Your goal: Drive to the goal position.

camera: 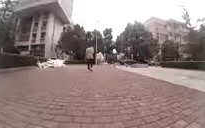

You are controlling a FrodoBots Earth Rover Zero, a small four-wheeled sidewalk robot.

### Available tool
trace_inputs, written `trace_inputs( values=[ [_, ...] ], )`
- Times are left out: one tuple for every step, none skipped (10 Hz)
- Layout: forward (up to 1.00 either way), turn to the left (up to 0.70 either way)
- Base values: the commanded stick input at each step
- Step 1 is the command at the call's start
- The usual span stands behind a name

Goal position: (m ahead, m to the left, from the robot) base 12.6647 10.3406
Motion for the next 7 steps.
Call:
trace_inputs(
  values=[
    [0.7, 0.0],
    [0.7, 0.0],
    [0.7, 0.0],
    [0.7, 0.0],
    [0.7, 0.0],
    [0.7, 0.0],
    [0.7, 0.0]
  ],
)
